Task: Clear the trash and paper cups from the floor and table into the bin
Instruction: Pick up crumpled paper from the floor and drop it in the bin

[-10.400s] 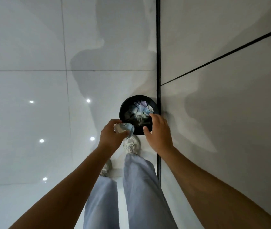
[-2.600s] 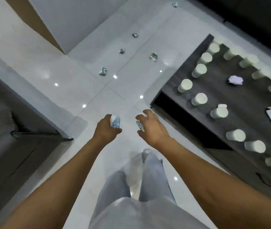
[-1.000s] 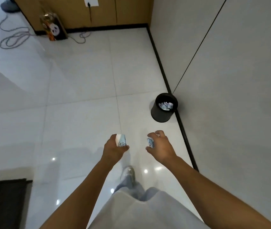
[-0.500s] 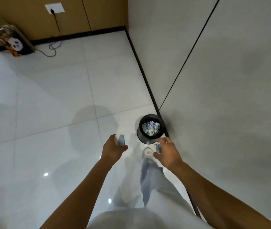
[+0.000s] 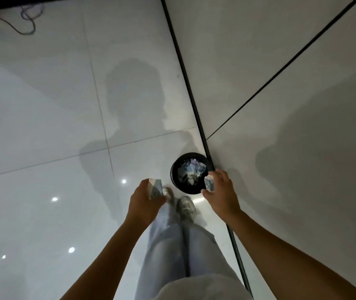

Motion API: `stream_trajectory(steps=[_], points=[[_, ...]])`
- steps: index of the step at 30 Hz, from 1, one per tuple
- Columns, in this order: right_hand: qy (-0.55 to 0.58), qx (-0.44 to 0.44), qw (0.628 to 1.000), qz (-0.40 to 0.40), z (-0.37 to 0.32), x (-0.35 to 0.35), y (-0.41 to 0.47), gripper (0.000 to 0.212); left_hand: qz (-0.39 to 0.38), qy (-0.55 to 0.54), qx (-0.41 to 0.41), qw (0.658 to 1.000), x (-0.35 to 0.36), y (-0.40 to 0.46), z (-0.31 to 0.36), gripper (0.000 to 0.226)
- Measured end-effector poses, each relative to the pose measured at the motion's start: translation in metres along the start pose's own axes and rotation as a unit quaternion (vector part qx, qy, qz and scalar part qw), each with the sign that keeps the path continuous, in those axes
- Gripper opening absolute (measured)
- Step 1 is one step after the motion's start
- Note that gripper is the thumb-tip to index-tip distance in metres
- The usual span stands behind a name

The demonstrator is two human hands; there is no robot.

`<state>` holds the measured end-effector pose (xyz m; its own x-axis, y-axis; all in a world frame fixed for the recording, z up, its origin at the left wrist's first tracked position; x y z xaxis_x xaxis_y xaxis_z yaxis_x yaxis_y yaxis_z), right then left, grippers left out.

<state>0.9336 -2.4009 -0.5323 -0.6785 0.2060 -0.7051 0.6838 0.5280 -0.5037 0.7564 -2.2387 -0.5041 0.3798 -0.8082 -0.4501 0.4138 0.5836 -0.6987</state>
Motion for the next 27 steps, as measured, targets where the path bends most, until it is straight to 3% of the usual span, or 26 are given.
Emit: stream_trajectory(steps=[4, 8, 21, 27], points=[[-0.005, 0.027, 0.999, -0.017, 0.025, 0.035, 0.045, 0.067, -0.007, 0.010, -0.006, 1.000, 0.020, 0.036, -0.018, 0.042], [0.012, 0.053, 0.998, -0.022, 0.041, 0.049, 0.068, 0.064, -0.027, 0.030, -0.017, 0.999, 0.044, 0.061, -0.024, 0.044], [0.071, 0.065, 0.995, 0.017, 0.071, 0.022, 0.057, 0.053, -0.150, 0.087, -0.024, 0.985, 0.177, 0.140, 0.010, 0.077], [0.050, 0.052, 0.997, 0.012, 0.063, 0.014, 0.057, 0.052, -0.124, 0.136, -0.027, 0.983, 0.157, 0.142, -0.001, 0.065]])
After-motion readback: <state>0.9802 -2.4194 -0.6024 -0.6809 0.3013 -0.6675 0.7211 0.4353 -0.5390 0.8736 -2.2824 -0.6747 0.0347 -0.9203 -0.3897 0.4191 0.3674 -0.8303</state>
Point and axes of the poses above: each hand's wrist, its own y-axis towards the middle knuckle, its own x-axis out of the palm, z = x × y, the point moved 9 cm from there along y, towards the middle knuckle, and after that the axes turned 2 degrees about y, right-handed, at the moved point
